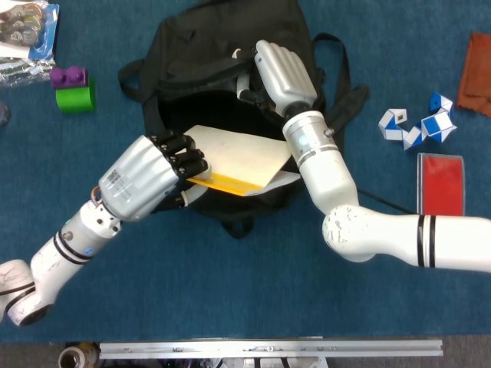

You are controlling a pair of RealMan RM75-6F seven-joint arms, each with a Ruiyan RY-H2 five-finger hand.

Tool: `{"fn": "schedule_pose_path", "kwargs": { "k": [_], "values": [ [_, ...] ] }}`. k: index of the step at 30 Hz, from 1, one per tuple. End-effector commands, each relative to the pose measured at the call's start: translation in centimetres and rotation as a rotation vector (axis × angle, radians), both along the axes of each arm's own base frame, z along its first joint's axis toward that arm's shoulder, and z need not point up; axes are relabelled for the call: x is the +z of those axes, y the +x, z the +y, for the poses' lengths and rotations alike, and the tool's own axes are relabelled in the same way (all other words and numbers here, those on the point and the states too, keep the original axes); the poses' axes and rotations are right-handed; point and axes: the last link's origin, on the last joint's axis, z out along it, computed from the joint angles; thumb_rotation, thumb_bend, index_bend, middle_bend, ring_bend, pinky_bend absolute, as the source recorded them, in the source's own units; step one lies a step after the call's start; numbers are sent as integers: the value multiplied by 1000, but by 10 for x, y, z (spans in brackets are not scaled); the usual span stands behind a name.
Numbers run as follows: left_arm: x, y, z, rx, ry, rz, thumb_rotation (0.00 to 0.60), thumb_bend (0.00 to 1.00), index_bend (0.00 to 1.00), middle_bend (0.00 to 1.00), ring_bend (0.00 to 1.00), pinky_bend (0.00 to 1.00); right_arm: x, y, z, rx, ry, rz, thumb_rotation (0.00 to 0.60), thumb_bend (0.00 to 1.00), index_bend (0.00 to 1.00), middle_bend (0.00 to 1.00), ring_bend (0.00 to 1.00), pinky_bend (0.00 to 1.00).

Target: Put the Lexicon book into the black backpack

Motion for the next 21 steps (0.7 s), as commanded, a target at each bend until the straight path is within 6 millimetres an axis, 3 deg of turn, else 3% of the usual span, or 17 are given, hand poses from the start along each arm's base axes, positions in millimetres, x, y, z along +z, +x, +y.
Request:
{"fn": "schedule_pose_path", "kwargs": {
  "k": [1,8,21],
  "values": [
    [-2,5,2,-8,3,-11,600,354,730,634,483,585,1,0,-1,-4,2,-7,600,816,779,677,639,810],
    [-18,14,10,-4,12,6,600,354,729,634,483,585,4,-1,-2,-11,7,-17,600,815,779,677,639,810],
    [-44,-4,13,99,111,142,600,354,720,634,483,585,11,0,-3,-28,18,-60,600,815,779,677,639,810]
  ]
}}
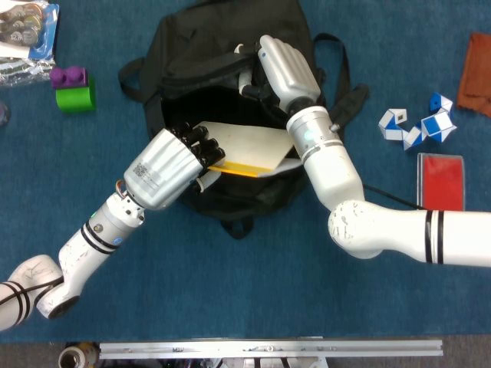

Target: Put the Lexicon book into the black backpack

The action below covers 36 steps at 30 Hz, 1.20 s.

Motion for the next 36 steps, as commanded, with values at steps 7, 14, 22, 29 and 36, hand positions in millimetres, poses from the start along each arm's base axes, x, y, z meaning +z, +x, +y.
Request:
{"fn": "schedule_pose_path", "kwargs": {
  "k": [7,14,22,29,36],
  "values": [
    [-18,-3,-14,54,25,43,600,354,719,635,483,585,3,4,0,-16,1,-35,600,815,779,677,639,810],
    [-39,8,-17,37,37,110,600,354,717,645,483,585,4,5,1,-24,5,-42,600,815,779,677,639,810],
    [-51,19,-13,29,76,153,600,354,717,682,550,638,5,7,3,-34,17,-65,600,815,779,677,639,810],
    [-59,23,-6,66,111,193,600,354,722,773,668,727,6,8,3,-41,22,-73,600,814,779,677,639,810],
    [-64,23,-1,93,127,209,600,354,728,813,719,780,6,9,4,-47,22,-82,600,815,779,677,639,810]
  ]
}}
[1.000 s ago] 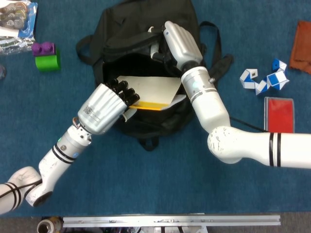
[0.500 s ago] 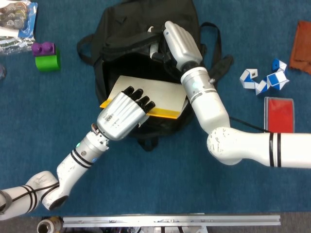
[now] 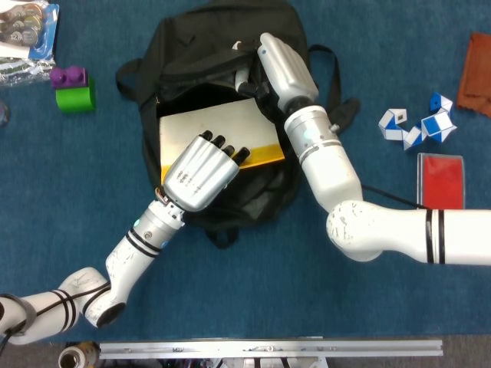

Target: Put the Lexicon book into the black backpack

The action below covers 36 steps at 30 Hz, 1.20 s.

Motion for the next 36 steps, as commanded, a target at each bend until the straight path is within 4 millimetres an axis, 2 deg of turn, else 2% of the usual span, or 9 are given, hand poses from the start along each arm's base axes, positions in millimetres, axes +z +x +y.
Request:
{"fn": "schedule_pose_path", "kwargs": {
  "k": [1,6,11,22,36],
  "values": [
    [-1,-1,1,0,0,0,600,354,728,813,716,780,0,1,0,-1,-1,-4,600,815,779,677,639,810],
    [-2,-5,-2,-41,-2,21,600,354,730,811,695,780,1,2,0,-6,-8,-14,600,815,779,677,639,810],
    [-6,-1,-2,-119,9,41,600,352,731,812,691,780,-1,5,4,-9,14,-37,600,814,779,677,639,810],
    [-8,9,14,-204,32,32,600,311,732,810,679,780,0,10,11,-15,55,-77,600,812,779,677,639,810],
    [-16,-9,14,-255,43,125,600,284,734,801,678,780,6,4,7,-36,57,-86,600,811,779,677,639,810]
  ]
}}
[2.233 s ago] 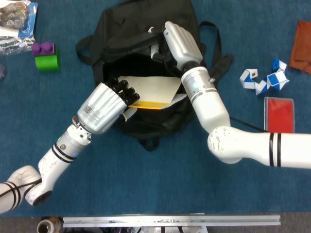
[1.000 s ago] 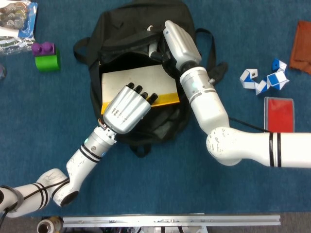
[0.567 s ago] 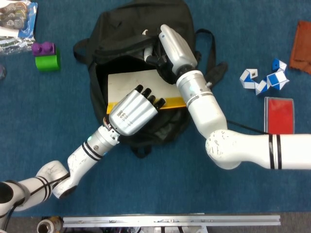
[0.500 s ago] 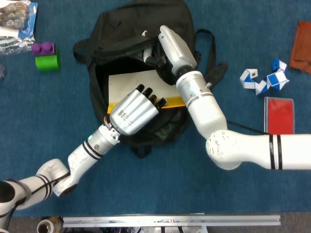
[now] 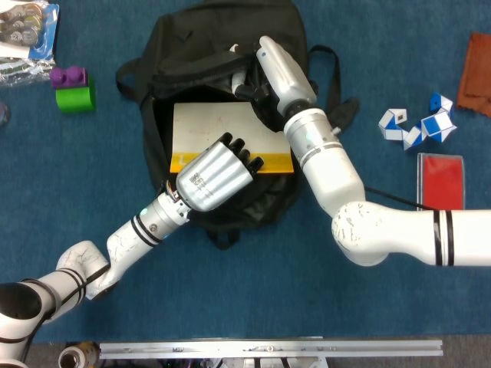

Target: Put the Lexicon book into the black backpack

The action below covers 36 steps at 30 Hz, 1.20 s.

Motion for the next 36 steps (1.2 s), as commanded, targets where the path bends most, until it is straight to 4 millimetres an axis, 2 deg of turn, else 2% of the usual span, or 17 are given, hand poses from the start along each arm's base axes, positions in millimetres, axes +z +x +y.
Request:
{"fn": "schedule_pose_path", "kwargs": {
  "k": [1,22,31,36],
  "values": [
    [-1,-3,-2,-4,-4,20,600,284,735,799,678,780,-1,0,0,1,3,0,600,811,779,677,639,810],
    [3,-9,19,116,112,44,600,284,711,756,668,780,-1,-2,1,0,-2,5,600,800,779,677,639,810],
    [4,-22,10,219,104,88,600,284,687,720,657,780,-1,-4,0,-7,-7,10,600,799,778,677,639,810],
    [12,-19,-2,257,77,71,600,281,612,654,600,775,-1,-6,0,-8,-6,11,600,799,779,677,639,810]
  ]
}}
